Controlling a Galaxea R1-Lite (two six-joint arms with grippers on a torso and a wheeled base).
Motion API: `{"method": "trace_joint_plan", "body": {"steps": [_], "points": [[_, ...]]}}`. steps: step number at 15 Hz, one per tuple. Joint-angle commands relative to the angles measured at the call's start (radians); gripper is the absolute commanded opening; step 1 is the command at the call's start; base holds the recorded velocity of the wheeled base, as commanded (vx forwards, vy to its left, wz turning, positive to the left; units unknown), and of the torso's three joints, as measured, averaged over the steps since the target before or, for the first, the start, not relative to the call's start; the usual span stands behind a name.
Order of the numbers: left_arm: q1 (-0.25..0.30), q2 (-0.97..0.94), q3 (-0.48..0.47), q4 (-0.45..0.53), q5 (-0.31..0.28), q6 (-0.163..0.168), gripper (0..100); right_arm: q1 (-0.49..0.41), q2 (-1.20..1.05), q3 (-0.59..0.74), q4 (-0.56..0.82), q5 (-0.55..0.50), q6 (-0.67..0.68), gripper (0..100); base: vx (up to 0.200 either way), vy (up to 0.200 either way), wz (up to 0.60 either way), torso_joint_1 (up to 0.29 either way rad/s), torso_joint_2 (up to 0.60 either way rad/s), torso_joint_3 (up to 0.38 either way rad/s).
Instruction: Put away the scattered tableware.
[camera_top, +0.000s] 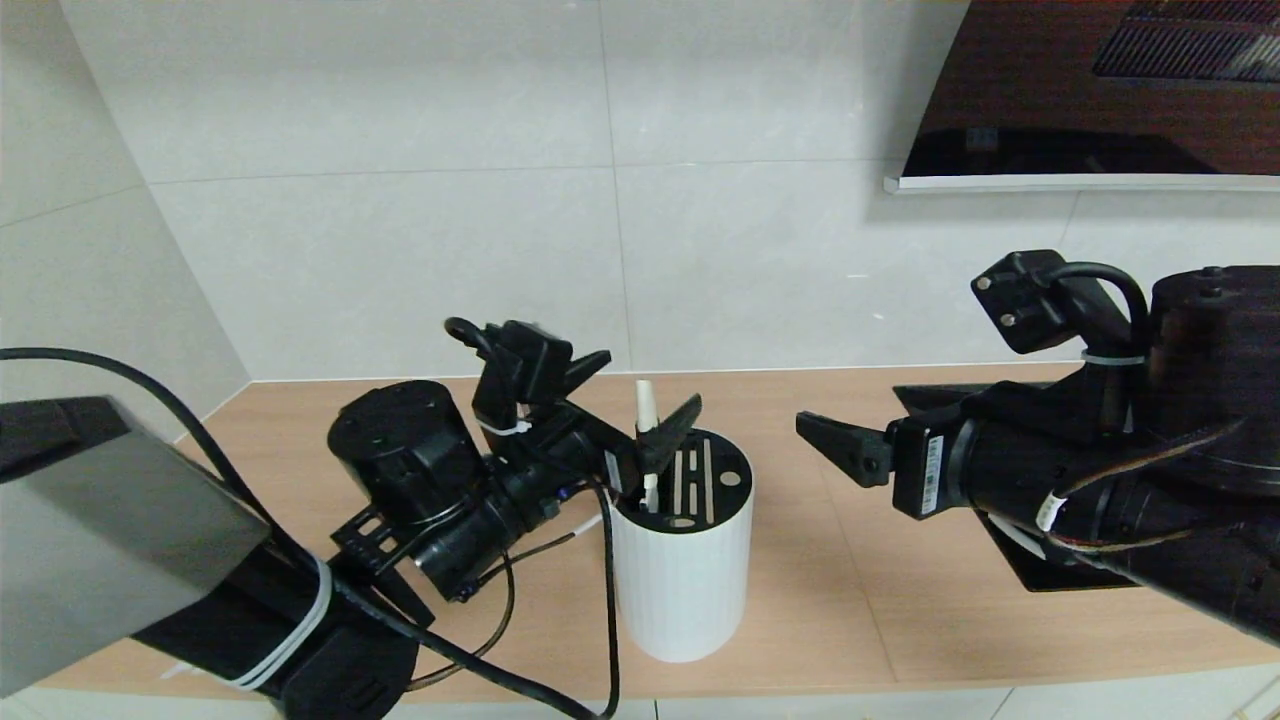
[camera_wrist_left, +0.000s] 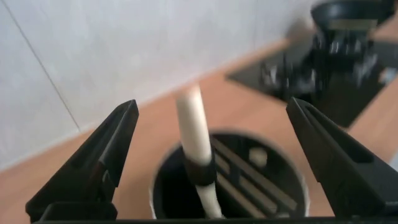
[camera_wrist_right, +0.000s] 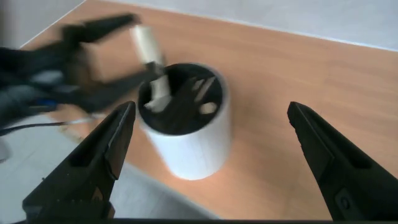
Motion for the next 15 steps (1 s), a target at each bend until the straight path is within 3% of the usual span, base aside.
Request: {"method": "trace_joint_plan", "body": {"steps": [1,4,7,9,11,12,14,15], "points": [[0.001,-0.175,0.001,-0.008,0.009,-0.026,100,-0.051,-0.067,0.030,-0.001,-0.015,-0.013,100,0.000,0.000,0.00,0.000,0.00,0.000],[0.021,-0.351,0.043,-0.008,0.010,-0.028,100,-0.094,-0.221,0.106,0.001,-0.063,-0.022,100,0.000,0.000,0.00,0.000,0.00,0.000],[0.139,-0.598,0.276,-0.008,0.005,-0.057,100,-0.353,-0.524,0.284,0.007,-0.073,-0.029,100,0.000,0.000,0.00,0.000,0.00,0.000],[0.160,-0.776,0.385,0.030,0.002,-0.071,100,-0.473,-0.736,0.397,0.017,-0.046,-0.064,100,0.000,0.000,0.00,0.000,0.00,0.000],[0.162,-0.999,0.431,0.215,0.004,-0.071,100,-0.496,-0.952,0.425,0.157,-0.035,-0.101,100,0.000,0.000,0.00,0.000,0.00,0.000],[0.186,-1.157,0.435,0.394,0.004,-0.071,100,-0.497,-1.076,0.420,0.289,-0.034,-0.125,100,0.000,0.000,0.00,0.000,0.00,0.000],[0.292,-1.437,0.425,0.767,-0.007,-0.071,100,-0.500,-1.245,0.408,0.522,-0.037,-0.211,100,0.000,0.000,0.00,0.000,0.00,0.000],[0.387,-1.615,0.408,1.009,-0.056,-0.072,100,-0.525,-1.302,0.396,0.616,-0.041,-0.216,100,0.000,0.000,0.00,0.000,0.00,0.000]]}}
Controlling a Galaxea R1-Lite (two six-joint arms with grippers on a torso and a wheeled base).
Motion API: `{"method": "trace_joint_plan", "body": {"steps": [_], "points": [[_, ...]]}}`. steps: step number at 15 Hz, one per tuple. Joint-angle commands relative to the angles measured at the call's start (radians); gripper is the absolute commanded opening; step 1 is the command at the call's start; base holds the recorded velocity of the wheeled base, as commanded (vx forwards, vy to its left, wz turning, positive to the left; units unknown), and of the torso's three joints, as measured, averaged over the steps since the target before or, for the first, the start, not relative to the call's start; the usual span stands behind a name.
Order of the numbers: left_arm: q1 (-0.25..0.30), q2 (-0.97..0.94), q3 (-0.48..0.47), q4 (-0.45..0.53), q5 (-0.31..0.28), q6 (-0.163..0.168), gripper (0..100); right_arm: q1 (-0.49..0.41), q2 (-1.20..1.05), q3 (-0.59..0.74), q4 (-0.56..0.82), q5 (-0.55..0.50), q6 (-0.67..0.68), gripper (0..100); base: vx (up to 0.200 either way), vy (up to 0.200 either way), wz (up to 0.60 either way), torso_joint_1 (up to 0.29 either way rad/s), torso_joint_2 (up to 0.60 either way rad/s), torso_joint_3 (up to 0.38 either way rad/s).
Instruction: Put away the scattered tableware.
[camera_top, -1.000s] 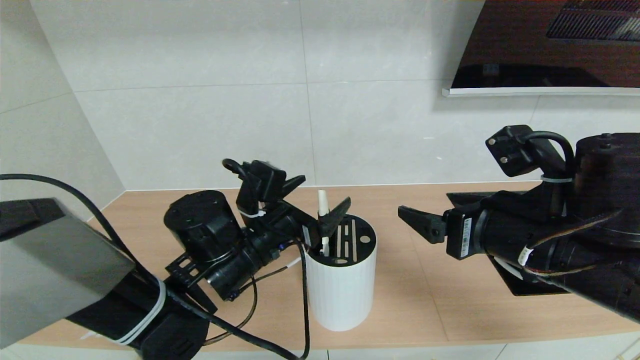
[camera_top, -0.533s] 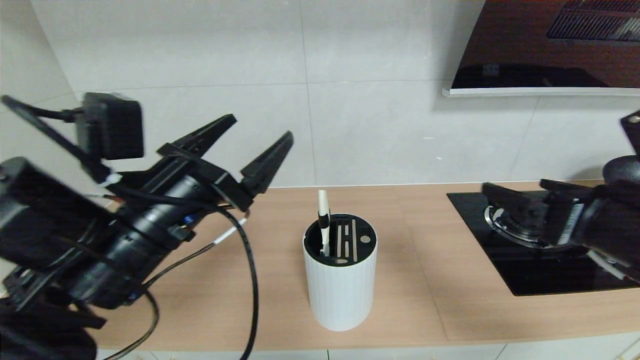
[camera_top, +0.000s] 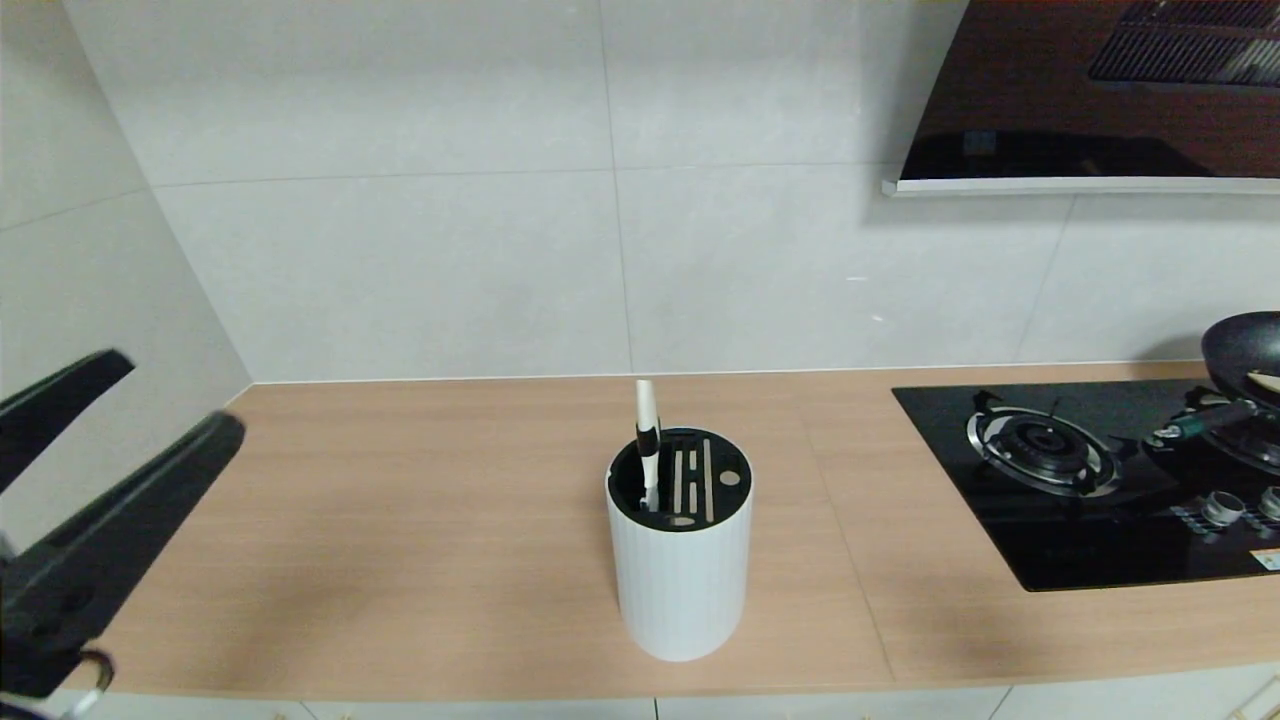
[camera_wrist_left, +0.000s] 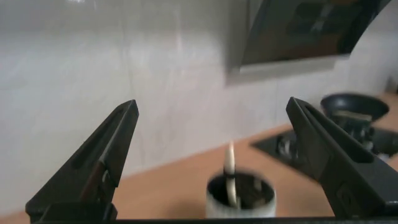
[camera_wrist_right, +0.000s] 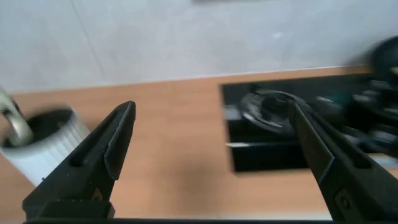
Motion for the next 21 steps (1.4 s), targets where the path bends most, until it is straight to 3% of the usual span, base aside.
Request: {"method": "trace_joint_plan", "body": {"steps": [1,3,7,9,10,11,14,17,19,21], "points": [[0.236,-0.596,-0.020,0.595,-0.095,-0.009,100,-0.109,-0.318,0.010,0.221,0.009,-0.060,100,0.000,0.000,0.00,0.000,0.00,0.000],[0.328,-0.707,-0.043,0.717,-0.146,-0.029,100,-0.174,-0.353,0.022,0.224,0.054,-0.065,100,0.000,0.000,0.00,0.000,0.00,0.000],[0.363,-0.852,0.091,0.737,-0.158,-0.030,100,-0.195,-0.373,0.146,0.170,0.031,-0.038,100,0.000,0.000,0.00,0.000,0.00,0.000],[0.363,-0.852,0.212,0.615,-0.117,-0.030,100,-0.195,-0.373,0.248,0.083,0.029,-0.038,100,0.000,0.000,0.00,0.000,0.00,0.000],[0.363,-0.852,0.230,0.638,-0.074,-0.021,100,-0.195,-0.373,0.315,0.032,0.035,-0.040,100,0.000,0.000,0.00,0.000,0.00,0.000],[0.363,-0.852,0.227,0.718,-0.006,-0.010,100,-0.195,-0.373,0.395,-0.026,0.035,-0.046,100,0.000,0.000,0.00,0.000,0.00,0.000],[0.363,-0.852,0.227,0.967,0.153,0.057,100,-0.194,-0.373,0.400,0.008,0.038,-0.038,100,0.000,0.000,0.00,0.000,0.00,0.000],[0.363,-0.852,0.229,0.956,0.147,0.062,100,-0.194,-0.373,0.400,0.034,0.038,-0.028,100,0.000,0.000,0.00,0.000,0.00,0.000],[0.363,-0.852,0.229,0.956,0.147,0.033,100,-0.195,-0.373,0.400,0.035,0.060,0.001,100,0.000,0.000,0.00,0.000,0.00,0.000],[0.363,-0.852,0.229,0.954,0.149,0.023,100,-0.195,-0.373,0.400,0.035,0.086,0.034,100,0.000,0.000,0.00,0.000,0.00,0.000]]}}
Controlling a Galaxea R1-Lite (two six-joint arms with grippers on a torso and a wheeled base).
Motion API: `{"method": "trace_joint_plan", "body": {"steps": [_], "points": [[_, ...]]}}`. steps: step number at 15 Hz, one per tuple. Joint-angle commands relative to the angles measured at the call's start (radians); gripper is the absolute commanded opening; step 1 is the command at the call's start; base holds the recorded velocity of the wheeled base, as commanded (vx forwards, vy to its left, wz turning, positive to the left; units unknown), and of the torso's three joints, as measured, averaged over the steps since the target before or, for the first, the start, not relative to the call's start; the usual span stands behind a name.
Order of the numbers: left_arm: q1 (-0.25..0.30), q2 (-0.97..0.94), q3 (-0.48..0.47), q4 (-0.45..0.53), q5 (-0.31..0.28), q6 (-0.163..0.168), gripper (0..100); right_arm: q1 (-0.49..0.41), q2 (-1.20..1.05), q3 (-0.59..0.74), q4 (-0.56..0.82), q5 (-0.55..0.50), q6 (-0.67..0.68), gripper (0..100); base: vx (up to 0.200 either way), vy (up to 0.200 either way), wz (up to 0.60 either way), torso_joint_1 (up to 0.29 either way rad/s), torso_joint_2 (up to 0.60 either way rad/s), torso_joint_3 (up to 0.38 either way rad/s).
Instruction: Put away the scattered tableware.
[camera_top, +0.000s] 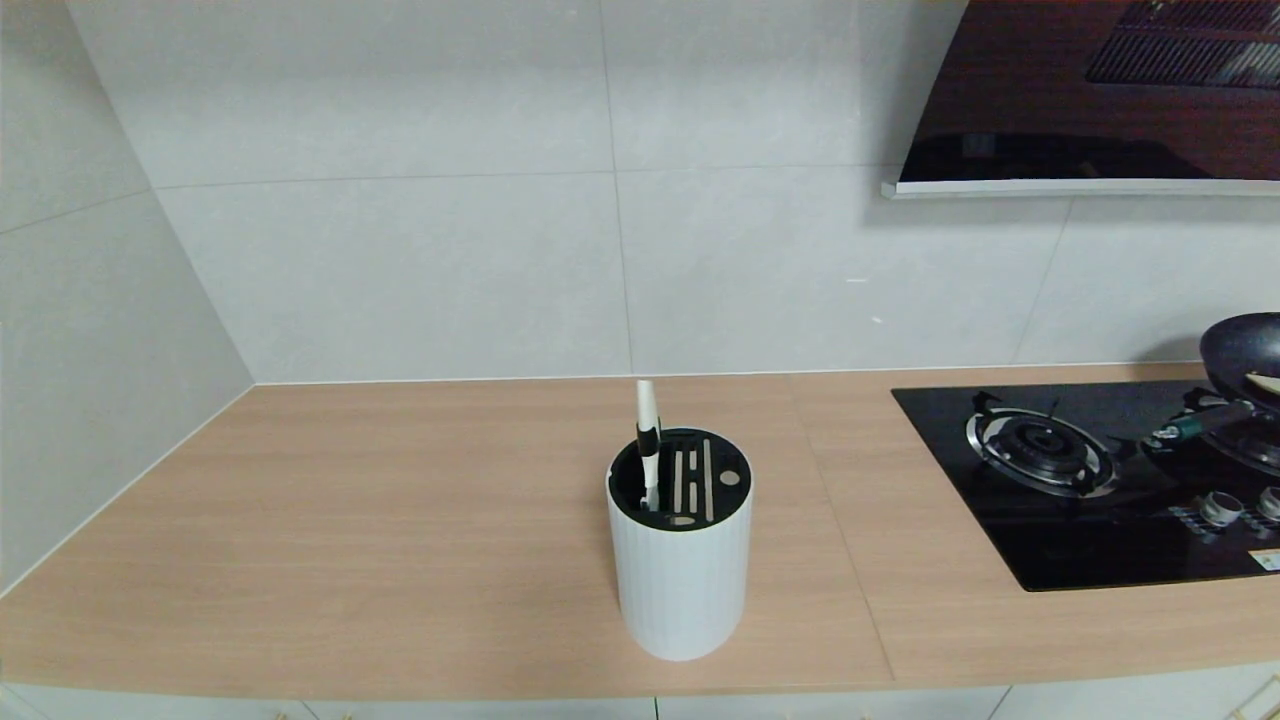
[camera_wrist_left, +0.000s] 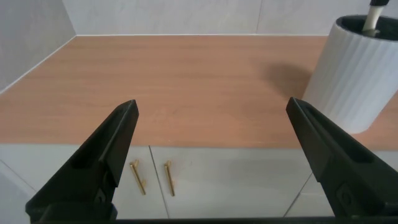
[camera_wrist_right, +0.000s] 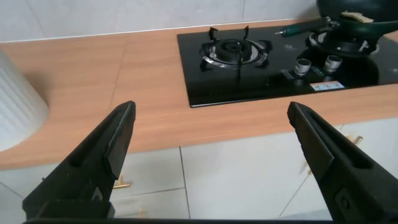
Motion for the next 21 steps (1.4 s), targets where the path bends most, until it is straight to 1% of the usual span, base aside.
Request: {"method": "trace_joint_plan", "body": {"steps": [1,2,4,6,7,8,9,12,13,14,21], "points": [[0.000,0.002,0.000,-0.001,0.000,-0.002,100,-0.006,0.006,0.000,0.002,0.007,0.030,100,0.000,0.000,0.00,0.000,0.00,0.000],[0.000,0.002,0.000,-0.001,0.000,-0.002,100,-0.060,-0.006,0.000,0.002,0.007,0.031,100,0.000,0.000,0.00,0.000,0.00,0.000],[0.000,0.002,0.000,-0.001,0.000,-0.002,100,-0.134,-0.049,0.000,0.002,0.028,0.028,100,0.000,0.000,0.00,0.000,0.00,0.000],[0.000,0.002,0.000,-0.001,0.000,-0.002,100,-0.129,-0.060,0.000,0.004,0.071,0.031,100,0.000,0.000,0.00,0.000,0.00,0.000],[0.000,0.002,0.000,-0.001,0.000,-0.002,100,-0.117,-0.094,0.002,0.012,0.143,0.025,100,0.000,0.000,0.00,0.000,0.00,0.000],[0.000,0.002,0.000,-0.001,0.000,-0.002,100,-0.114,-0.092,-0.001,0.055,0.255,-0.072,100,0.000,0.000,0.00,0.000,0.00,0.000],[0.000,0.002,0.000,-0.001,0.000,-0.002,100,-0.114,-0.092,-0.001,0.053,0.274,-0.098,100,0.000,0.000,0.00,0.000,0.00,0.000],[0.000,0.002,0.000,-0.001,0.000,-0.002,100,-0.112,-0.092,0.000,0.050,0.275,-0.079,100,0.000,0.000,0.00,0.000,0.00,0.000],[0.000,0.002,0.000,-0.001,0.000,-0.002,100,-0.112,-0.092,0.000,0.050,0.249,-0.065,100,0.000,0.000,0.00,0.000,0.00,0.000],[0.000,0.002,0.000,-0.001,0.000,-0.002,100,-0.112,-0.092,0.000,0.050,0.248,-0.058,100,0.000,0.000,0.00,0.000,0.00,0.000],[0.000,0.002,0.000,-0.001,-0.001,-0.002,100,-0.112,-0.092,0.000,0.050,0.249,-0.058,100,0.000,0.000,0.00,0.000,0.00,0.000]]}}
